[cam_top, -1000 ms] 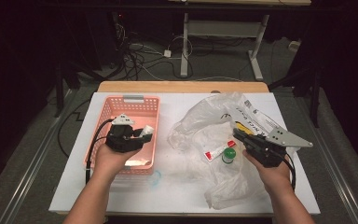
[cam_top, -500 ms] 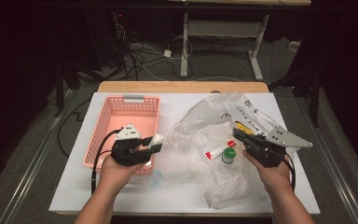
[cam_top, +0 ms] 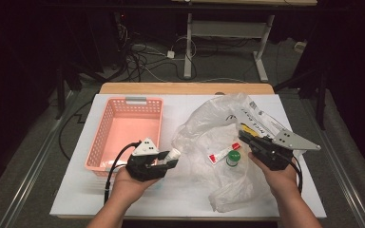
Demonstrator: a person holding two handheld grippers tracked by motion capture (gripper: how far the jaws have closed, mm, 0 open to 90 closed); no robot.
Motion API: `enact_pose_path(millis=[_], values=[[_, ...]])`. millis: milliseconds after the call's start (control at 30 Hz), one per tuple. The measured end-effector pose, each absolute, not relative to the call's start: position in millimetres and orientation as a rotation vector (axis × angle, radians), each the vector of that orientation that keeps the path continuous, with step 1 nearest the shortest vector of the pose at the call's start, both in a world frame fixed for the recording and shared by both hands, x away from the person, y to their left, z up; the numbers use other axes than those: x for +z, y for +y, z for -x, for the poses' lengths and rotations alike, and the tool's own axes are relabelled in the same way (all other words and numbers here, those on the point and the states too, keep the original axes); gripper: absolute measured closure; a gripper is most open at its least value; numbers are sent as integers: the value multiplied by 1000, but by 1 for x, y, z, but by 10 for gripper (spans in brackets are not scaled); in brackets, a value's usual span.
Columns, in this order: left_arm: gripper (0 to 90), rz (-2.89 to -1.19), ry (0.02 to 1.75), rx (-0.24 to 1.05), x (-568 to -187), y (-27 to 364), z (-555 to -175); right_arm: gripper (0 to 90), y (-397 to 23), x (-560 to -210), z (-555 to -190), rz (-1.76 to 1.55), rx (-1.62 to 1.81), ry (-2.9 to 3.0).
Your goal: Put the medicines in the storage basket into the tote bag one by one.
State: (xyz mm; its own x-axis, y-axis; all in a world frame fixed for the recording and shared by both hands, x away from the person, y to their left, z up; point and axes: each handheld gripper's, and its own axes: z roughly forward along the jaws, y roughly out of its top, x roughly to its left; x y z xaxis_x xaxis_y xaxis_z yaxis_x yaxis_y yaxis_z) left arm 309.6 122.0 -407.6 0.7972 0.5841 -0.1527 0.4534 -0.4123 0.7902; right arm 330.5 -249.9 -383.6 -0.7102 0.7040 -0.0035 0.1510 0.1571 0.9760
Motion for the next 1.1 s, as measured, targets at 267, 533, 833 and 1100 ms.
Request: enact_pose_path(millis=[267, 533, 833, 1100], values=[[581, -2094, 734, 165, -415, 104, -306, 900, -249, -384, -331, -805, 1579, 1974], [581, -2109, 712, 164, -419, 94, -304, 900, -249, -385, -331, -804, 1574, 1981], [581, -2104, 698, 169, -423, 82, -304, 900, -248, -385, -331, -798, 1571, 1987], [581, -2088, 691, 178, -424, 67, -313, 900, -247, -386, -331, -801, 1573, 1990]])
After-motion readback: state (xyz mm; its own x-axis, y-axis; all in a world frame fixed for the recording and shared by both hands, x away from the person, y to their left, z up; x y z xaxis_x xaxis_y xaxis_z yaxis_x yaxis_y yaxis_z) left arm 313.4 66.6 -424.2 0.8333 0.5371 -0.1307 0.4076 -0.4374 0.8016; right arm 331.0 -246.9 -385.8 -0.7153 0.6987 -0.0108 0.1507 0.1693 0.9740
